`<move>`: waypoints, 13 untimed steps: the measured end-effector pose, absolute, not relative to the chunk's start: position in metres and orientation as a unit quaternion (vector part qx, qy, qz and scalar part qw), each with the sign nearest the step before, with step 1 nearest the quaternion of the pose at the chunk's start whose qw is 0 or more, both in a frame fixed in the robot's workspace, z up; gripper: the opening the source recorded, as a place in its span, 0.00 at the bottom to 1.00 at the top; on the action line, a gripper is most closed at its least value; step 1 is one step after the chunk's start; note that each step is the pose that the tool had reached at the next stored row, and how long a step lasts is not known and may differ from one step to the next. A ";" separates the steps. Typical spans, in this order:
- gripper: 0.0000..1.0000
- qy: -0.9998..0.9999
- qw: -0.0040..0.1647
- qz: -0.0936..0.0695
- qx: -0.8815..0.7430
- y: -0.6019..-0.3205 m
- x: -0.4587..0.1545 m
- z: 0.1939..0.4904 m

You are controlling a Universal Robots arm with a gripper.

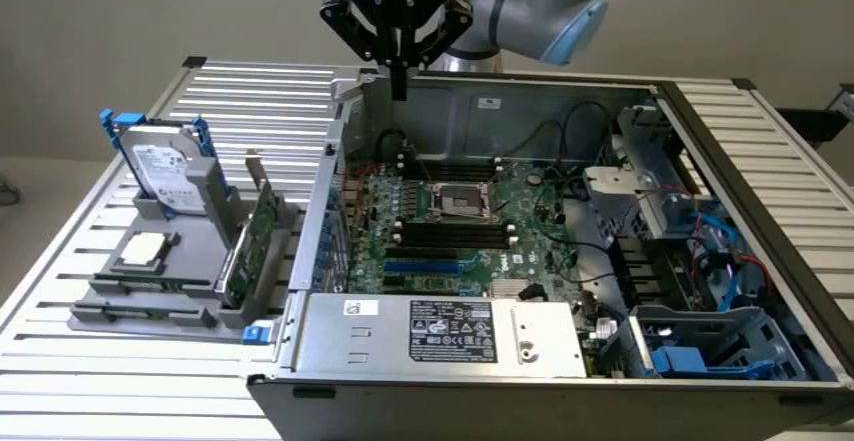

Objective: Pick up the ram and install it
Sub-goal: 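Reach for the ram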

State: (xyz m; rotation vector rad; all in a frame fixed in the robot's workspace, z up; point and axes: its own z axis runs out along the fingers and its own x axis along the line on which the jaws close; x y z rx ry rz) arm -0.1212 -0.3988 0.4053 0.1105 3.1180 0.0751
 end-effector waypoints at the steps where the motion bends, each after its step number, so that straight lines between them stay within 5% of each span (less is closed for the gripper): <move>1: 0.11 0.999 0.010 0.024 0.035 -0.399 -0.121 0.405; 13: 0.11 0.999 0.010 0.024 0.035 -0.399 -0.169 0.403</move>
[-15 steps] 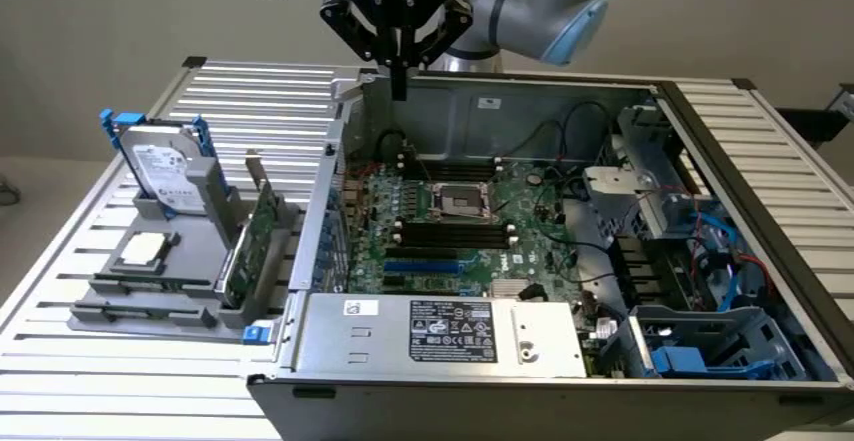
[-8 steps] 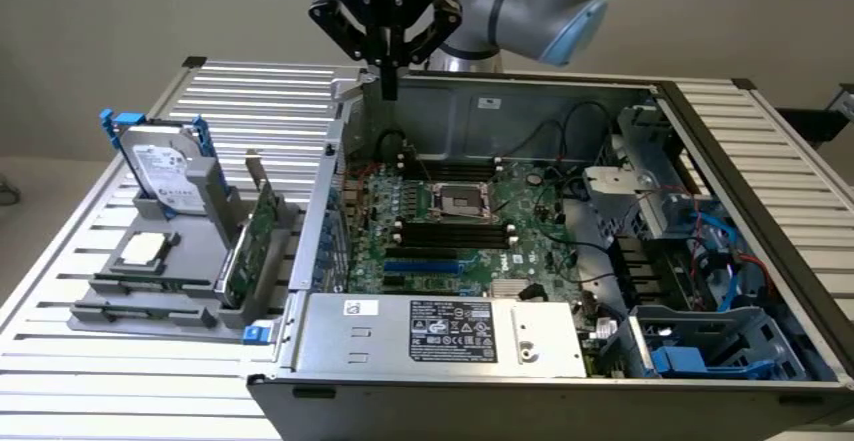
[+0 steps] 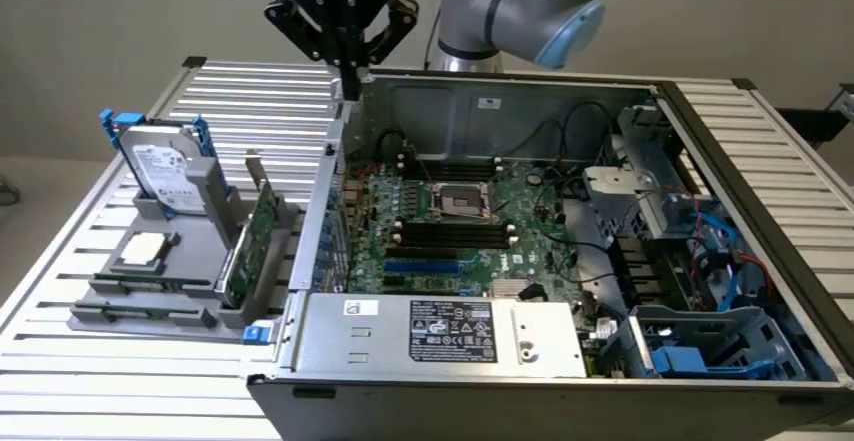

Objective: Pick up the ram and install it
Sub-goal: 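Reach for the ram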

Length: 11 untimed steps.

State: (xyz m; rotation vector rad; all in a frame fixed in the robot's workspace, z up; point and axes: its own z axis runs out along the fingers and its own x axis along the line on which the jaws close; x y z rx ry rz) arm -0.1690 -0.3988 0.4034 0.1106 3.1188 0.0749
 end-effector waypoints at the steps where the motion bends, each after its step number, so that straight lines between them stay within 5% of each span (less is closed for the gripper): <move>1: 0.11 0.999 0.010 0.024 0.035 -0.399 -0.174 0.403; 11: 0.11 0.999 0.007 0.024 0.032 -0.399 -0.207 0.401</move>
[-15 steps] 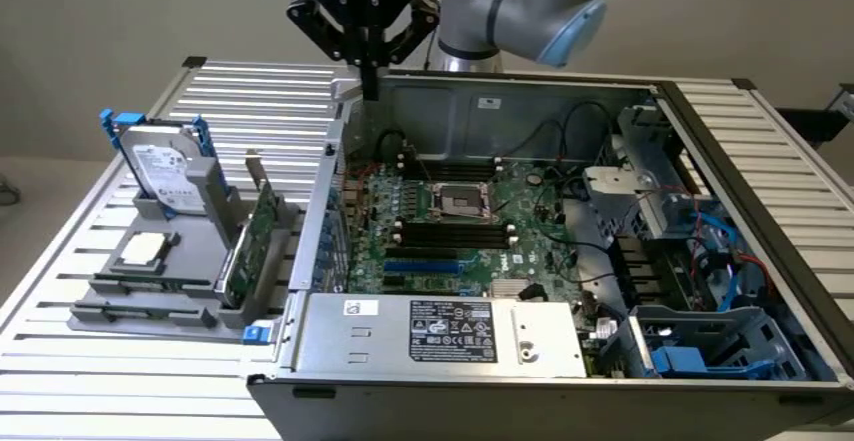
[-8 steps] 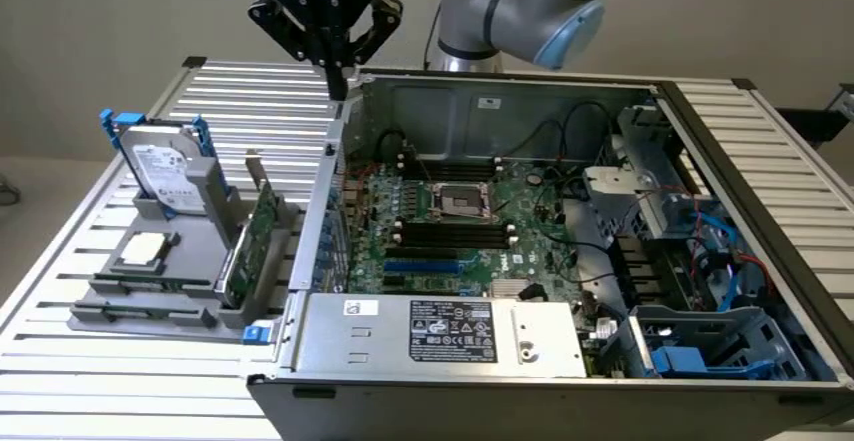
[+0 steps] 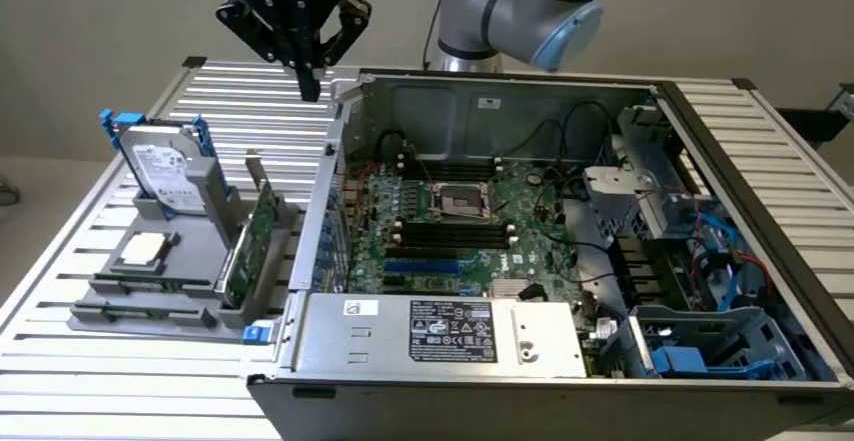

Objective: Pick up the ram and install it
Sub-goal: 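Reach for the ram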

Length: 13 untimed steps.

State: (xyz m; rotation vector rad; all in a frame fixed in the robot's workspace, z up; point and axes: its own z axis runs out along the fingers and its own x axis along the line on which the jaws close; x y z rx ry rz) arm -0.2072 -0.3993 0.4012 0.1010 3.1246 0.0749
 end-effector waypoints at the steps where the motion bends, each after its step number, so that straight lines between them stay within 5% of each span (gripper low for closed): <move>1: 0.11 0.999 0.007 0.024 0.032 -0.399 -0.210 0.401; 13: 0.11 0.999 -0.004 0.024 0.028 -0.401 -0.243 0.397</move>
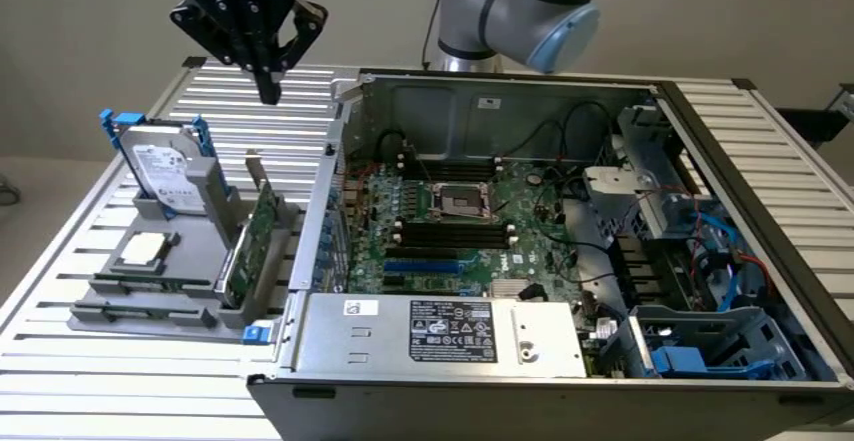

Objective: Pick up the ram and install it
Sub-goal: 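Reach for the ram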

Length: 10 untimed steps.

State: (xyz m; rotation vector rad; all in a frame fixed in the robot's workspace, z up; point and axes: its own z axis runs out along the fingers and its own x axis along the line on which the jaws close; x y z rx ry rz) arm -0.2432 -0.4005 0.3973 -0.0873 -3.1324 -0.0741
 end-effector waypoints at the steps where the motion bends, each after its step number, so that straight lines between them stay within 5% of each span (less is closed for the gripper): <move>1: 0.11 -0.999 0.004 -0.024 -0.028 -0.401 -0.248 0.397; 10: 0.11 -0.999 0.006 -0.024 -0.028 -0.401 -0.289 0.394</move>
